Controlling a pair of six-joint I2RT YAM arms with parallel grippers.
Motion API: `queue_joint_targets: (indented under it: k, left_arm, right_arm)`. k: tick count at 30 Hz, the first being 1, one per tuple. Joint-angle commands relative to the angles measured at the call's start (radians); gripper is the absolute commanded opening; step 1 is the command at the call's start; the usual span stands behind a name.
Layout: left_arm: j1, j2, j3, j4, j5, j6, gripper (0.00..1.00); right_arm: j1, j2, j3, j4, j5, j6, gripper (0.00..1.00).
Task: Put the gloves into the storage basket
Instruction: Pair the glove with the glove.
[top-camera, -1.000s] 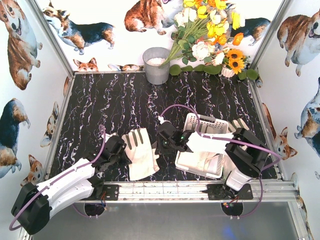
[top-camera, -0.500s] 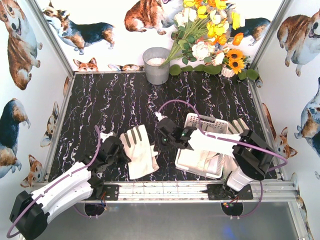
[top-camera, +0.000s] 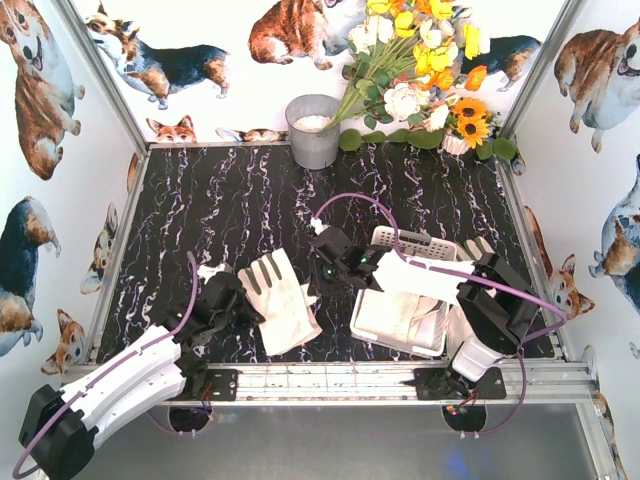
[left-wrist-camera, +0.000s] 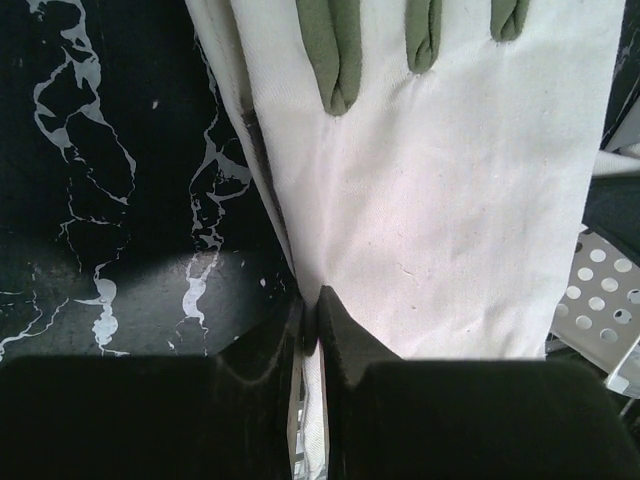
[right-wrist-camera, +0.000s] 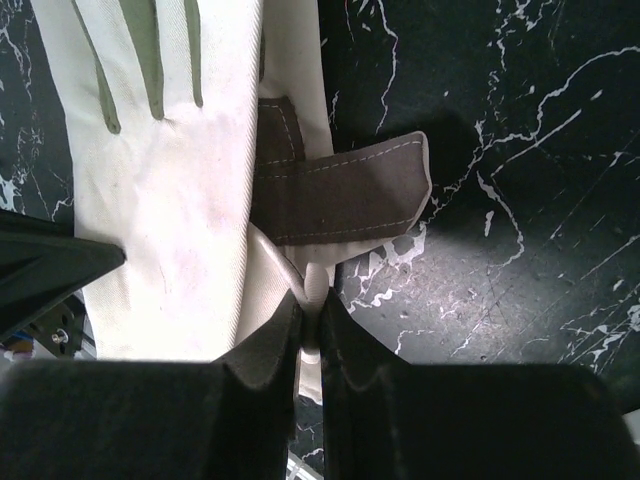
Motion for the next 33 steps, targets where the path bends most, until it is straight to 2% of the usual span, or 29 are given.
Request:
queue_joint_targets:
  k: [1,5,16,21,27,33]
  left_arm:
    - [0.009,0.028,0.017,0.026,0.016,0.007,0.07]
    - [0.009,0.057,0.013,0.025,0.006,0.010,0.18]
    - [0.009,0.021,0.007,-0.012,-0.011,0.007,0.22]
    - [0.010,0.011,-0.022,-0.016,-0.014,-0.004,0.28]
    - [0.009,0.017,-0.040,-0.005,0.010,-0.003,0.20]
    - [0.010,0.028,-0.027,0.020,0.024,0.015,0.17]
  right_arm:
    - [-0.014,0.007,0.071,0.019,-0.004,-0.043,0.07]
    - [-0.017,0.033,0.098,-0.006,-0.016,-0.042,0.07]
    - [-0.017,0.052,0.128,-0.013,-0.035,-0.039,0.07]
    - [-0.018,0.063,0.157,-0.047,-0.046,-0.050,0.06]
    - [-0.018,0.057,0.178,-0.057,-0.067,-0.055,0.06]
    - [-0.018,0.087,0.231,-0.087,-0.092,-0.094,0.06]
